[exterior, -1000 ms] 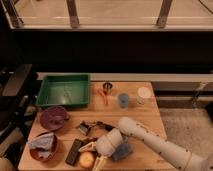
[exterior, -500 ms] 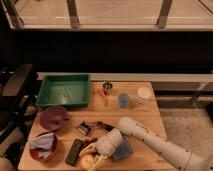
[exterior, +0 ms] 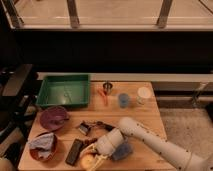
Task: Place apple in tray
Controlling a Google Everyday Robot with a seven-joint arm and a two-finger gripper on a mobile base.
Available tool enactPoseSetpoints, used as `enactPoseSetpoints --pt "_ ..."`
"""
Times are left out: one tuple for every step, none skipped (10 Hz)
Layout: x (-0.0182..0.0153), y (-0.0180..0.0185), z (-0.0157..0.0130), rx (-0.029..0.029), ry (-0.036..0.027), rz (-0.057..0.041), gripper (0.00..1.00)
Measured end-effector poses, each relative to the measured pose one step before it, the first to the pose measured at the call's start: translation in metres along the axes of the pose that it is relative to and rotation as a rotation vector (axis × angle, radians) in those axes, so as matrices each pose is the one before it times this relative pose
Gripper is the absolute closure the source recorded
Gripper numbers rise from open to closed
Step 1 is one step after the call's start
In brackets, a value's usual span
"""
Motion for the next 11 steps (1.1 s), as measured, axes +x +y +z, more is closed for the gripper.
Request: enactPoseSetpoints --pt "-0.00002 0.00004 -0.00003 -0.00004 0.00013 0.00003 1.00" --pt "-0.00001 0.00007 -0.00004 -0.00006 0.00042 0.00016 1.00" --pt "-0.00002 0.00010 0.00007 -0.00024 0.00004 -0.00005 1.00" --pt "-0.00030 0.00029 -0.00200 0.00254 0.00741 0.00476 1.00" --pt "-0.00295 -0.00086 -0.01055 0.02695 0.03196 0.02859 1.00" --pt "-0.00638 -0.00303 -0.01809 0.03907 0.02787 0.03278 1.00" --pt "-0.00466 -0.00194 -0.01589 0.03233 0.01462 0.02446 1.00" --pt "-0.00243 -0.00069 -0.00437 0.00771 0.00435 0.00585 1.00" --pt "-0.00026 0.00004 0.00158 -0.00397 0.00041 -0.00122 1.00" --pt "-0.00025 -0.00021 -0.00028 0.00078 -0.00038 0.00002 1.00" --pt "0.00043 0.00016 -0.00118 0.00318 -0.00138 0.00170 1.00"
